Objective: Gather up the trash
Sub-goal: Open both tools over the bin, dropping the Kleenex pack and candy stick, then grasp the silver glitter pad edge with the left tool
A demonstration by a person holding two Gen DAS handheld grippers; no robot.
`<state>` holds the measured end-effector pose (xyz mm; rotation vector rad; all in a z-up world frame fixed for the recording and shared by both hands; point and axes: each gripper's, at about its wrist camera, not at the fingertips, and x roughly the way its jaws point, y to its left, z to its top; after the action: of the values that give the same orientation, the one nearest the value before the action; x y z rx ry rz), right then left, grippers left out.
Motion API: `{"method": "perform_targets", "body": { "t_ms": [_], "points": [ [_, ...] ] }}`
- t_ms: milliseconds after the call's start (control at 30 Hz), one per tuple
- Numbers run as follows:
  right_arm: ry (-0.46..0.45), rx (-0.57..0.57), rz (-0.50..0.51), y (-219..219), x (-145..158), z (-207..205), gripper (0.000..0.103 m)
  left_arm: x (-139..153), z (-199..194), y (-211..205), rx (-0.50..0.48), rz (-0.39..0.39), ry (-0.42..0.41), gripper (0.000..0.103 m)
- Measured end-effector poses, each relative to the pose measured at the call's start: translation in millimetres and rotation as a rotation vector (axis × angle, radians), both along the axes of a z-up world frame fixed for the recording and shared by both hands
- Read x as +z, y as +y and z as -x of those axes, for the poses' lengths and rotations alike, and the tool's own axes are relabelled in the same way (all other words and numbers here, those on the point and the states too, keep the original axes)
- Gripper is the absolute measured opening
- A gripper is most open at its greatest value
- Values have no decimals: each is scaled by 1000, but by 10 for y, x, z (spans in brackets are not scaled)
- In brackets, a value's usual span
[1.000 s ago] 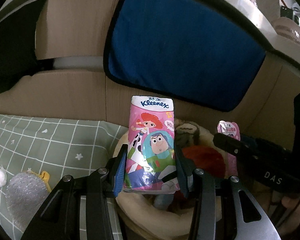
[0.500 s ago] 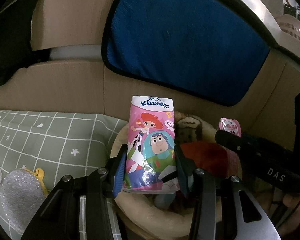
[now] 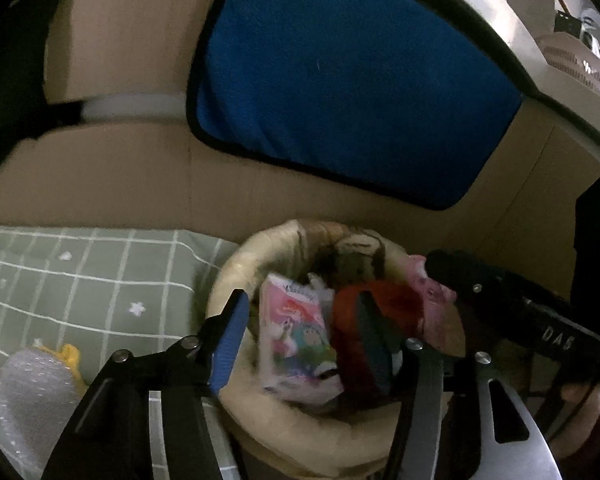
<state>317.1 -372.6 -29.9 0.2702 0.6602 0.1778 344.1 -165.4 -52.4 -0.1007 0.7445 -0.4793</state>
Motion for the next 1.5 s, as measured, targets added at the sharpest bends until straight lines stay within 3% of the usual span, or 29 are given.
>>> {"method": "perform_targets", "body": {
  "t_ms": [167, 300, 533, 700, 800, 933, 1167, 1367, 1500],
  "points": [
    [-11, 2, 27, 75, 107, 118, 71, 104, 85, 224, 41, 8, -21, 60],
    [-67, 20, 89, 251, 276, 302, 71, 192, 209, 653, 158, 58, -29, 60],
    [-106, 79, 30, 491, 482, 365, 68, 529, 622, 1392, 341, 112, -135, 60],
    [-145, 149, 2, 753, 657, 418, 65, 649, 830, 1882, 432, 120, -158, 60],
    [-175, 161, 46, 987, 734, 478, 65, 656, 910, 2188, 492, 114, -149, 60],
    [-184, 175, 128, 1332, 713, 511, 65, 506, 969, 2579, 564, 142, -107, 60],
    [-106, 294, 127, 1703, 442, 458, 65, 61, 825, 3014, 594, 198, 64, 60],
    [-50, 347, 149, 1886, 177, 391, 65, -263, 651, 2957, 589, 228, 165, 59],
    [-12, 362, 155, 1904, 18, 371, 65, -341, 555, 2762, 504, 265, 203, 59]
  ]
}}
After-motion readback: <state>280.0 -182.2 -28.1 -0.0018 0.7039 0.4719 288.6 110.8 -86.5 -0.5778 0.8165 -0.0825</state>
